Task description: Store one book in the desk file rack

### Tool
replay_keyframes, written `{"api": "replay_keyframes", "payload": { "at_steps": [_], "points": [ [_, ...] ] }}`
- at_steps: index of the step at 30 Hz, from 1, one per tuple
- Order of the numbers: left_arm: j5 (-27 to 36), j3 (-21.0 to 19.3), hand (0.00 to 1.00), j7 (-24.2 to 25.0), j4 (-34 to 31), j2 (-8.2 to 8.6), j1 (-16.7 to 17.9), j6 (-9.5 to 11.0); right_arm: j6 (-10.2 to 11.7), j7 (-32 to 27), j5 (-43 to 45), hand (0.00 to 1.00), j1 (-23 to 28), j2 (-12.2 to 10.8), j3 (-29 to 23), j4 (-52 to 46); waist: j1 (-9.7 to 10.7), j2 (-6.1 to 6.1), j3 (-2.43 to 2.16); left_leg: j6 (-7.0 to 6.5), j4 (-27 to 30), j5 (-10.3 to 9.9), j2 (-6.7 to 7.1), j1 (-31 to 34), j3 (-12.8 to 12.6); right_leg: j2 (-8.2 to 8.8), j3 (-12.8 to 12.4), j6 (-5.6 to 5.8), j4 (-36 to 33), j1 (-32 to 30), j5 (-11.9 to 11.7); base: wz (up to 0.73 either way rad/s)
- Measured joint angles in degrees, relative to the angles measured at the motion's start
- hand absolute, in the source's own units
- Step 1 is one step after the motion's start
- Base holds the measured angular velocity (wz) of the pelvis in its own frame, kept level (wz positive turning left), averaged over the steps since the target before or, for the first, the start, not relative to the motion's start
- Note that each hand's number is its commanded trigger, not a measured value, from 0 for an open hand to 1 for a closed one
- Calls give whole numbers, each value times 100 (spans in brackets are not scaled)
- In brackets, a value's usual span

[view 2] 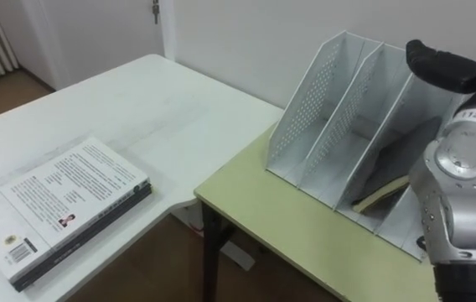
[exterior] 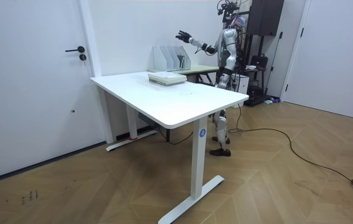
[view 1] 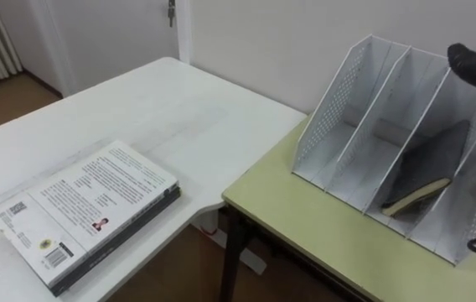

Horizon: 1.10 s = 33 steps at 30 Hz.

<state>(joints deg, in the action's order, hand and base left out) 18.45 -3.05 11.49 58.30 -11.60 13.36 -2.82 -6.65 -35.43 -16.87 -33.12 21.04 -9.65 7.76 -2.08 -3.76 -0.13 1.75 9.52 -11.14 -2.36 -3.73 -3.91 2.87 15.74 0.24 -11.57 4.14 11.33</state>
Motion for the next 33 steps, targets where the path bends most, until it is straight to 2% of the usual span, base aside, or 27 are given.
{"api": "replay_keyframes", "payload": {
  "at_steps": [4,6,7,9,10,12,14,15,17,20,23,24,25,27,28,30,31,33],
  "points": [
    [8,-4,0,42,65,3,-4,72,52,637,-377,0,59,2,242,-644,4,40,26,0,1,0,0,-2,-72,0,-52,0,13,-12,0,-7],
    [7,-24,0,48,70,2,-1,85,51,1239,-788,0,328,3,363,-1241,-7,45,27,0,5,0,-3,1,-83,-1,-59,0,21,-21,0,0],
    [8,-27,0,49,70,5,-2,87,51,1403,-860,0,400,3,388,-1376,-8,48,29,0,8,0,-3,1,-91,-1,-69,0,21,-23,0,0],
    [10,-23,0,51,83,1,0,103,51,2211,-1238,0,615,16,467,-1734,18,59,31,0,10,0,-4,-2,-103,0,-94,0,22,-19,0,-2],
    [10,-17,0,53,89,-7,1,116,50,2392,-1315,0,679,34,496,-1815,23,59,30,0,10,0,-5,-2,-110,0,-99,0,22,-20,0,-3],
    [91,-18,0,78,160,-37,5,166,39,2878,-1604,0,914,172,641,-2133,0,54,28,0,9,0,-13,-10,-180,-1,-133,0,21,-26,0,-7],
    [102,-25,0,168,225,-106,4,167,33,3592,-1832,0,1134,425,857,-2485,28,41,23,0,8,0,-20,-7,-209,-4,-146,0,21,-25,0,-3],
    [93,-25,0,197,231,-132,3,165,30,3949,-1871,0,1204,545,942,-2568,27,23,21,0,6,0,-21,0,-214,-4,-146,0,21,-11,0,0],
    [94,-19,0,287,234,-184,2,159,-45,4415,-1900,0,1214,633,1024,-2681,30,-2,18,0,8,0,-23,12,-209,-5,-138,0,21,-14,0,0],
    [95,-21,0,401,259,-271,0,157,-54,5206,-1919,0,1217,640,1183,-2860,-4,-78,-7,0,7,0,-25,-33,-214,-5,-146,0,21,7,-1,0],
    [104,-12,0,496,313,-373,-4,160,-52,6014,-1899,0,1415,640,1323,-3046,-52,-161,16,1,7,-1,-26,-97,-213,-5,-124,0,77,147,-1,6],
    [102,-8,0,522,314,-415,-38,142,-55,6323,-1864,0,1528,674,1420,-3031,-114,-217,6,2,17,-2,-27,-109,-217,-10,-123,1,96,172,-2,7],
    [102,-9,0,534,314,-427,-66,126,-70,6486,-1816,0,1582,686,1476,-3016,-148,-233,12,3,24,-3,-29,-107,-217,-11,-123,0,96,174,-4,6],
    [98,51,0,568,325,-447,-193,-5,-254,7165,-1482,0,1848,704,1758,-2966,-269,-232,24,2,33,-3,-25,-73,-205,-10,-112,9,96,169,-23,8],
    [98,103,0,580,344,-474,-241,-45,-295,7319,-1352,0,1940,704,1828,-2936,-300,-228,27,1,30,-4,-25,-68,-206,-9,-109,8,96,167,-24,7],
    [91,165,0,661,391,-540,-399,-148,-462,7722,-432,0,2252,710,2199,-2857,-432,-222,31,1,20,-4,-27,-22,-197,-7,-64,1,83,135,-30,4],
    [92,182,0,673,457,-546,-465,-163,-465,7822,-156,0,2364,712,2265,-2827,-464,-218,34,1,20,-4,-28,-12,-192,-8,-63,-1,85,129,-31,6],
    [90,221,0,735,611,-555,-630,-244,-481,8171,1185,0,2916,713,2541,-2527,-635,-215,36,1,38,-4,-24,7,-157,-4,-18,0,87,122,-33,7]
  ]
}}
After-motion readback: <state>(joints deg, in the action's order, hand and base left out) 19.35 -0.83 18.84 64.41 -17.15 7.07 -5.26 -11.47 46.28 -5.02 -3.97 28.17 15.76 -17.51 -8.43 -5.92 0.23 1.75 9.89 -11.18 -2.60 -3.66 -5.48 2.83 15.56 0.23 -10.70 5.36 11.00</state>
